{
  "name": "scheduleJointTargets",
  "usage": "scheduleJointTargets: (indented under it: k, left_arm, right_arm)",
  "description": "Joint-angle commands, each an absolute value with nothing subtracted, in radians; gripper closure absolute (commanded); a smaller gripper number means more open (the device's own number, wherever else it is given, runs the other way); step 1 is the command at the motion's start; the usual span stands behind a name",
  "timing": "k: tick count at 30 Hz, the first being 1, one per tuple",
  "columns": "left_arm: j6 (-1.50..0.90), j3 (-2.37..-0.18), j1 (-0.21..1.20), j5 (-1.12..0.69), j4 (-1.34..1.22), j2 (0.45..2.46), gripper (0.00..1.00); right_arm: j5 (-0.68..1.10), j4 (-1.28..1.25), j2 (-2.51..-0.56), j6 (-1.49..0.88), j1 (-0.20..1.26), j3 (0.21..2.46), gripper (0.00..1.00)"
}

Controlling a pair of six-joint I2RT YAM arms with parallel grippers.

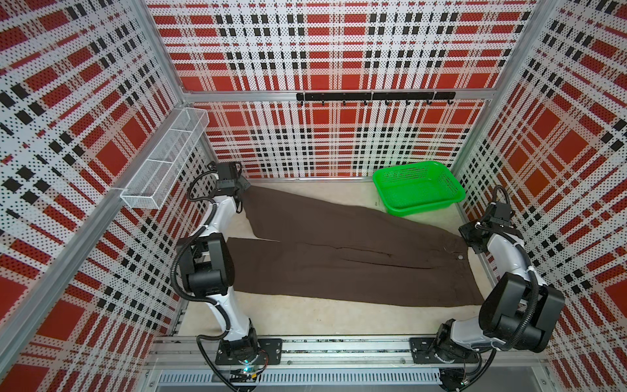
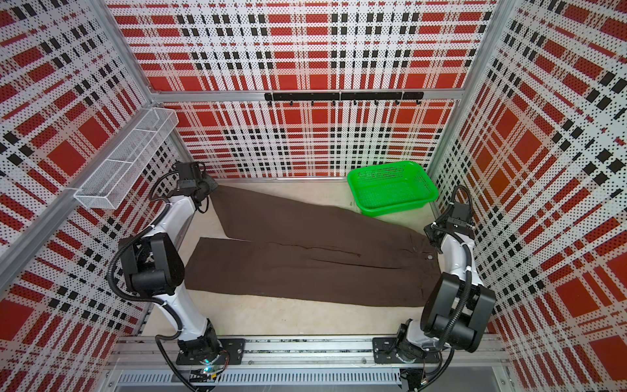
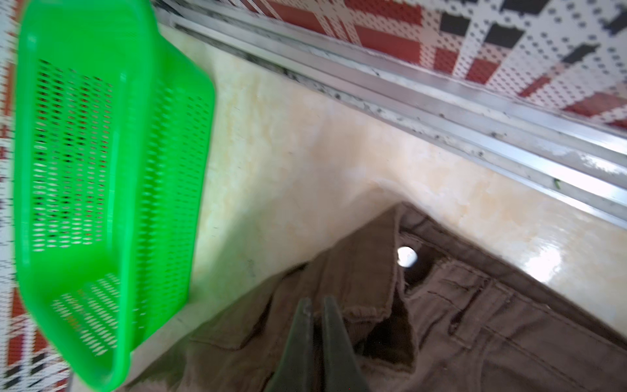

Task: Fold and stack the trousers
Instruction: Fold the trousers at the center of the table.

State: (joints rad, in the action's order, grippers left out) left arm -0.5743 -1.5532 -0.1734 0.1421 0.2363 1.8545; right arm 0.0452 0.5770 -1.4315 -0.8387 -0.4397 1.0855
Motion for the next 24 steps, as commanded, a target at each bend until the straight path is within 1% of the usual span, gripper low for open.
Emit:
scheduleJointTargets:
  k: [1, 5, 12, 17, 24]
  left_arm:
    - [-0.560, -1.583, -0.211, 0.075, 0.134, 1.834, 1.00]
    - [-0.582, -1.635, -0.238, 0.007, 0.085, 1.866, 1.00]
    - [-0.641, -1.779, -0.267, -0.129, 0.038, 1.990, 1.00]
    - [-0.678, -1.841, -0.264, -0.175, 0.001, 2.072, 1.00]
    - [-0.732, -1.919, -0.265, -0.228, -0.051, 2.171, 1.00]
  right_arm:
    - [0.051, 0.541, -1.414, -0.880, -0.449, 1.191, 1.00]
    - [0.025, 0.545, -1.448, -0.913, -0.451, 1.310, 1.00]
    - [-0.027, 0.500, -1.559, -0.987, -0.454, 1.474, 1.00]
    - [-0.057, 0.457, -1.645, -1.017, -0.454, 1.494, 1.00]
    - [-0.062, 0.370, -1.711, -1.033, -0.454, 1.504, 1.00]
